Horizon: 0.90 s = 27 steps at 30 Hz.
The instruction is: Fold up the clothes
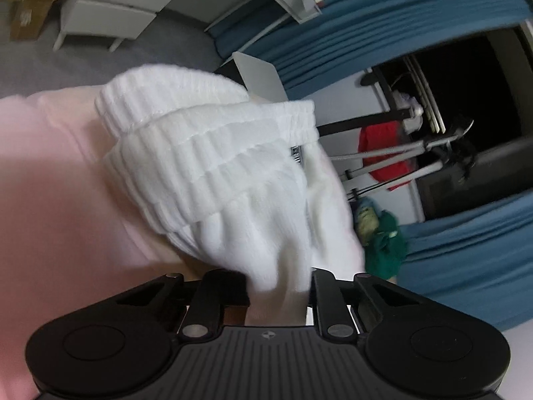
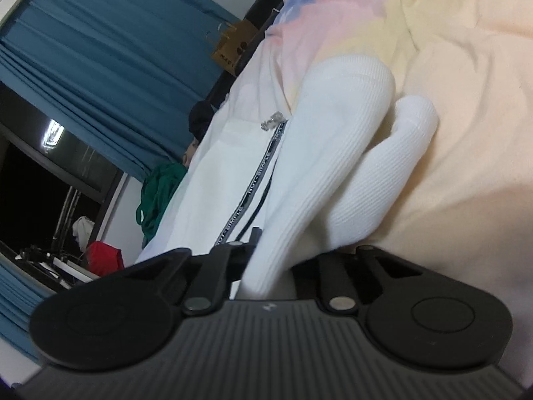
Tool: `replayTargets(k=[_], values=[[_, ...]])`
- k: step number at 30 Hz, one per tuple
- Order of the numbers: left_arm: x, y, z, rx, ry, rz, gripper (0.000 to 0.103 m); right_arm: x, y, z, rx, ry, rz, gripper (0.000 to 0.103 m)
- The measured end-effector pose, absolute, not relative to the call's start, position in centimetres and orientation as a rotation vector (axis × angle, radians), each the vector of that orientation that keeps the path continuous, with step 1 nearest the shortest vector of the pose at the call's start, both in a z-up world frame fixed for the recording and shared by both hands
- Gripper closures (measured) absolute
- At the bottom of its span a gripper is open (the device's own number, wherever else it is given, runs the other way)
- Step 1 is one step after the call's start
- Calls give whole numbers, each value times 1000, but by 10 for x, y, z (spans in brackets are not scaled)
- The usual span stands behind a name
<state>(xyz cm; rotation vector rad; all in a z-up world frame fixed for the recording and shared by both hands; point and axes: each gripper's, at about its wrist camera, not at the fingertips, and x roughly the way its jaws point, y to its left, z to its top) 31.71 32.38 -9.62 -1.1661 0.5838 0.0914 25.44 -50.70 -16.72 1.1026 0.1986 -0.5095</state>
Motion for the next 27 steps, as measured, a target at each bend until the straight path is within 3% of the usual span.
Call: replayTargets(k=[13,23,26,27], values=[[201,357,-45,-1284,422,48,89,166,-497,-129,1268,287,-408,90],[149,398,-85,-1324,595,159,85,110,-494,-143,1352,433,-355,90],[141,404,-92,-1290,646,181,71,108,-497,-162,1404,496,-373,87],[138,404,-91,-1251,662,176,62,105,-498,-168,1451,491,-375,87]])
